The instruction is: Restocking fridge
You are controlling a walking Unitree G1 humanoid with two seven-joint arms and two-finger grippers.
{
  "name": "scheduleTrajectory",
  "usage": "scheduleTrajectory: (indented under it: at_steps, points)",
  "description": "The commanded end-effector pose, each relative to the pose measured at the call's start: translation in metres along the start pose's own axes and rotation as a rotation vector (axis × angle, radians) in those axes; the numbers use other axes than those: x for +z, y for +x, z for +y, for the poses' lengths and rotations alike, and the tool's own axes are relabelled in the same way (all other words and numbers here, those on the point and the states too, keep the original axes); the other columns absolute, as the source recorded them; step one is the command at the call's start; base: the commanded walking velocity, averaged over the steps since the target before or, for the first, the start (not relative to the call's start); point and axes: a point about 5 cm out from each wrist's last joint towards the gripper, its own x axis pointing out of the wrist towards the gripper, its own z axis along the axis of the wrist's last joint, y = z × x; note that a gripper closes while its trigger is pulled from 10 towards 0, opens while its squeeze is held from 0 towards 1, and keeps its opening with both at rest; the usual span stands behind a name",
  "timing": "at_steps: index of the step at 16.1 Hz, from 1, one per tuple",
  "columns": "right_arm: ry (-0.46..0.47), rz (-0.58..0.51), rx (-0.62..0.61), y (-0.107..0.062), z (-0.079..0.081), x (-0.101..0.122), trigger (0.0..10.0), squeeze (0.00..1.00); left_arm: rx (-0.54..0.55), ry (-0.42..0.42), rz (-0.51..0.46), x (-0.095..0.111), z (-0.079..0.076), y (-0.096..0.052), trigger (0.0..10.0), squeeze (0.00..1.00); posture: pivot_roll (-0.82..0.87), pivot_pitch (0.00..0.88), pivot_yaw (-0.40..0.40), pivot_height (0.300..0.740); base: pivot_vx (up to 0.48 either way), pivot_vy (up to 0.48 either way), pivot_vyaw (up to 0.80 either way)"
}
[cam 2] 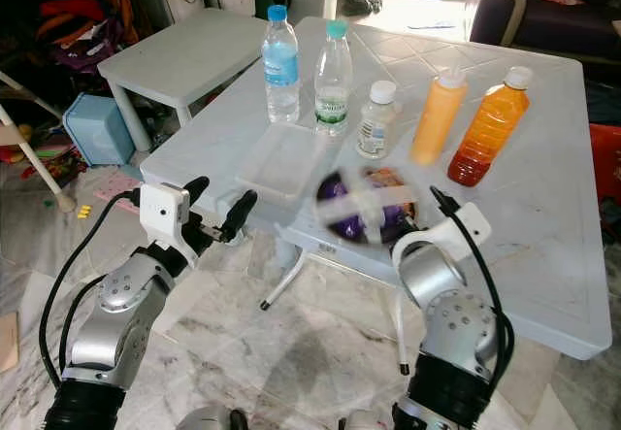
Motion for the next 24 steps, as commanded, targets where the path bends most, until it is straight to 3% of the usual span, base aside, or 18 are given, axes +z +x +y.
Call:
scheduleTrajectory:
  at_steps: [1, 10, 12, 13, 18, 20, 21, 24]
  points:
    - [0.036, 0.099, -0.056, -0.003, -0.014, -0.031, 0.0, 0.0, -0.011, 0.017, -0.008, 0.003, -0.001, 0.003, 10.0, 0.0, -0.07, 0.011, 0.046, 0.74, 0.0, 0.0, 0.0]
    - [0.013, 0.009, -0.104, -0.003, -0.027, -0.01, 0.0, 0.0, -0.022, 0.019, -0.012, 0.003, -0.002, 0.005, 10.0, 0.0, -0.08, 0.006, 0.056, 0.74, 0.0, 0.0, 0.0]
    - [-0.061, -0.022, -0.089, -0.001, -0.027, -0.005, 10.0, 0.0, -0.023, 0.019, -0.012, 0.003, -0.002, 0.005, 10.0, 0.0, -0.08, 0.008, 0.057, 0.74, 0.0, 0.0, 0.0]
    - [-0.094, -0.045, -0.055, 0.0, -0.027, 0.0, 10.0, 1.0, -0.023, 0.02, -0.012, 0.004, -0.002, 0.005, 10.0, 0.0, -0.08, 0.01, 0.058, 0.74, 0.0, 0.0, 0.0]
    - [-0.239, -0.041, -0.052, 0.004, -0.029, -0.001, 10.0, 1.0, -0.022, 0.02, -0.009, 0.004, -0.002, 0.004, 10.0, 0.0, -0.08, 0.014, 0.059, 0.74, 0.0, 0.0, 0.0]
    - [-0.236, -0.055, -0.006, 0.003, -0.021, 0.003, 10.0, 1.0, -0.021, 0.021, -0.009, 0.004, -0.002, 0.004, 10.0, 0.0, -0.08, 0.014, 0.06, 0.74, 0.0, 0.0, 0.0]
    - [-0.188, -0.06, 0.054, 0.003, -0.016, 0.004, 10.0, 1.0, -0.021, 0.022, -0.009, 0.004, -0.002, 0.005, 10.0, 0.0, -0.08, 0.014, 0.06, 0.74, 0.0, 0.0, 0.0]
    - [-0.162, -0.038, 0.079, 0.003, -0.01, 0.006, 10.0, 1.0, -0.022, 0.024, -0.006, 0.003, -0.001, 0.005, 10.0, 0.0, -0.08, 0.015, 0.061, 0.74, 0.0, 0.0, 0.0]
